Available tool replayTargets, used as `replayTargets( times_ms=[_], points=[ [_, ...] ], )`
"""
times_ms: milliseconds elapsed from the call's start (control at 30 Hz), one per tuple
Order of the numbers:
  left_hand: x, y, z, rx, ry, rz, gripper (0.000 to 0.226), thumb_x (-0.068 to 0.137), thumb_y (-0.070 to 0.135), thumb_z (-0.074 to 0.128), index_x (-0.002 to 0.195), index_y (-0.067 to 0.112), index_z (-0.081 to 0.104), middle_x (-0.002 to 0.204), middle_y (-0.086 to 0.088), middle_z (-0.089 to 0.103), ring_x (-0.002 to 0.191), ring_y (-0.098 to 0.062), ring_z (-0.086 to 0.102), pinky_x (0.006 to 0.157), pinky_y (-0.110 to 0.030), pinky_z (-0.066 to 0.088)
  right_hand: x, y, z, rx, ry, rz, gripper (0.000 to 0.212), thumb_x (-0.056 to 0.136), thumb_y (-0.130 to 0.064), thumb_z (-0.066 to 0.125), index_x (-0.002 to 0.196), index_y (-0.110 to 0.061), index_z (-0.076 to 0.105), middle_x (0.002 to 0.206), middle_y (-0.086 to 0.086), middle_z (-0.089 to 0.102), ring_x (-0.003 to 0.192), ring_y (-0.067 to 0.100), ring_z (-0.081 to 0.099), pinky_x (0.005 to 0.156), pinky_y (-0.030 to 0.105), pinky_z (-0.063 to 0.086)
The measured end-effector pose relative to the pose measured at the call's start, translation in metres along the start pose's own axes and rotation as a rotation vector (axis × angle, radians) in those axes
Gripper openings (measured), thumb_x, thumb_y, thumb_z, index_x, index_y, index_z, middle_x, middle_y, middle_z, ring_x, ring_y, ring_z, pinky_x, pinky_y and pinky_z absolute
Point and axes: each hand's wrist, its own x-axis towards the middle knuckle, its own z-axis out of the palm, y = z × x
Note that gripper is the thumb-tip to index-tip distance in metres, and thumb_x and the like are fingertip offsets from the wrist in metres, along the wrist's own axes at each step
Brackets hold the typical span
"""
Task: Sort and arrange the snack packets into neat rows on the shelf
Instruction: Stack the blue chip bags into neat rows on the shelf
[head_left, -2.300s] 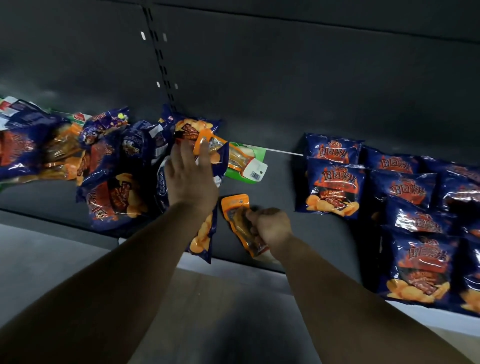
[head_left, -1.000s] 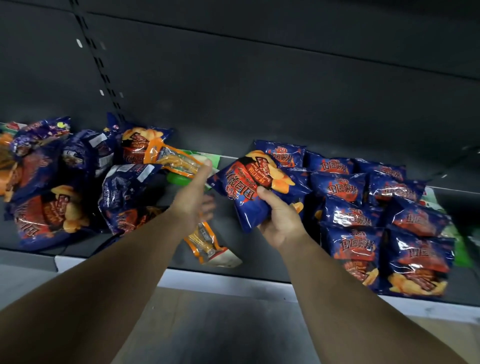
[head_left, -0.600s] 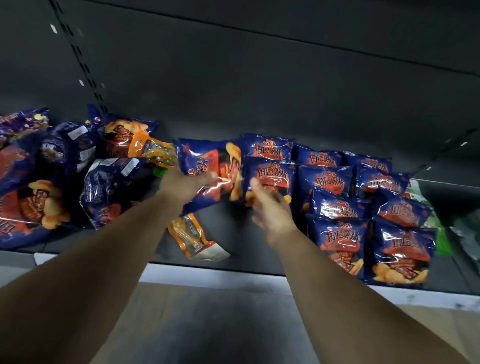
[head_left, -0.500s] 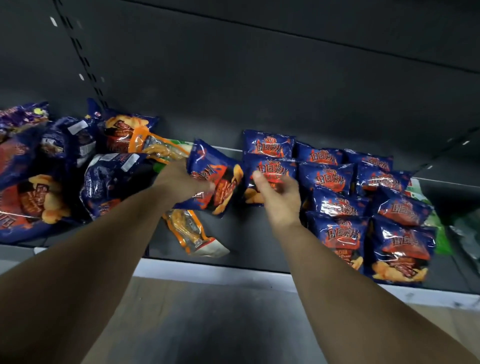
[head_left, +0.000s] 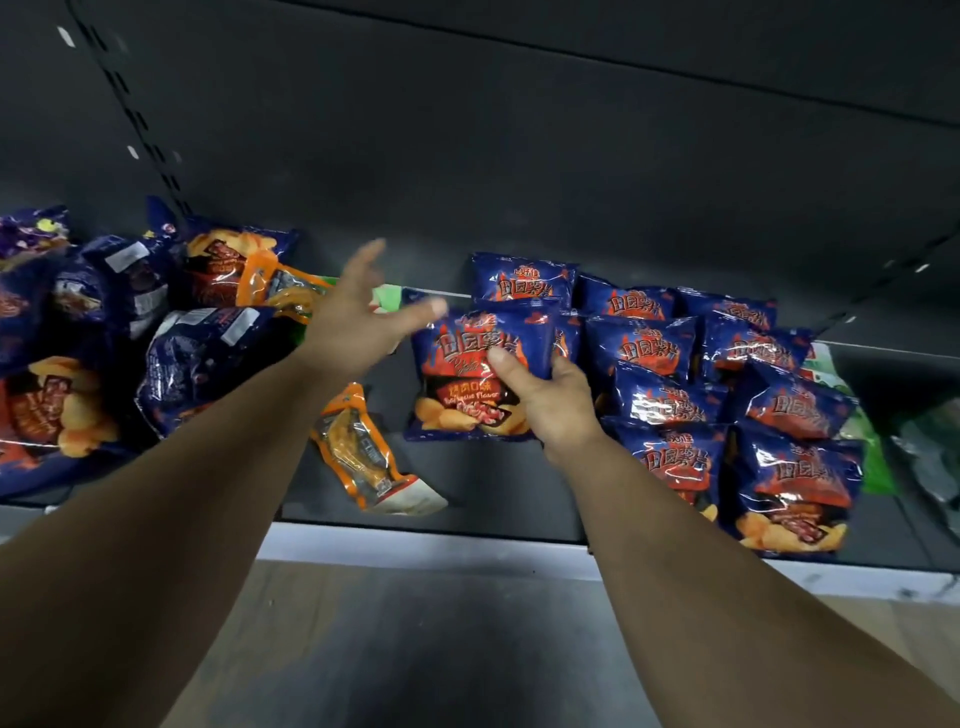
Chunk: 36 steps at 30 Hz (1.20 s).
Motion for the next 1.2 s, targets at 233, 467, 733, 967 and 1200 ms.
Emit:
replayTargets(
  times_ms=[233,467,733,967,1200],
  points=[
    [-0.022,-0.035,0.027,-0.138,-0.446,-0.302,0.078,0.06,0.048,0.083,0.128,0.029,0.051,0.121,0.004,0.065,0.108,-0.016,0.062,0.093,-0.038,0.049,0.001,-0.002,-0.003,0.154,0.094,0.151,0.017,0.08,-0.025,0.075,0.093,-0.019,0.066,0.098,0.007,0.071,0.087,0.023,0.07,0.078,0.035,0.058],
    [-0.024,-0.054,0.052,-0.186,-0.28,-0.316,0.042,0.08,0.032,0.073,0.118,0.024,0.058,0.11,0.0,0.069,0.093,-0.012,0.065,0.064,-0.022,0.042,-0.003,0.016,-0.011,-0.043,0.119,0.202,0.039,0.079,-0.038,0.073,0.107,-0.013,0.061,0.102,0.004,0.068,0.088,0.016,0.066,0.085,0.029,0.052],
    [-0.023,-0.068,0.088,-0.154,-0.218,-0.358,0.034,0.08,0.011,0.073,0.111,0.012,0.06,0.106,-0.008,0.068,0.092,-0.021,0.065,0.086,-0.031,0.05,-0.007,0.038,-0.026,-0.471,0.243,0.199,0.042,0.09,-0.036,0.061,0.119,-0.007,0.054,0.106,0.003,0.06,0.108,0.027,0.057,0.085,0.027,0.04],
    [-0.027,-0.072,0.115,0.021,-0.188,-0.237,0.04,0.081,0.014,0.073,0.11,0.026,0.049,0.095,0.007,0.06,0.092,-0.015,0.058,0.079,-0.023,0.04,0.001,0.045,-0.027,-0.674,0.291,0.249,0.05,0.098,-0.03,0.048,0.137,-0.002,0.033,0.136,0.018,0.049,0.125,0.034,0.047,0.098,0.034,0.039],
    [-0.023,-0.07,0.123,0.241,-0.151,-0.271,0.033,0.082,0.028,0.072,0.108,0.014,0.056,0.096,0.0,0.06,0.095,-0.023,0.06,0.077,-0.027,0.043,0.003,0.043,-0.028,-0.757,0.28,0.263,0.06,0.1,-0.029,0.043,0.146,0.001,0.019,0.141,0.019,0.044,0.13,0.032,0.043,0.1,0.032,0.035]
  ],
)
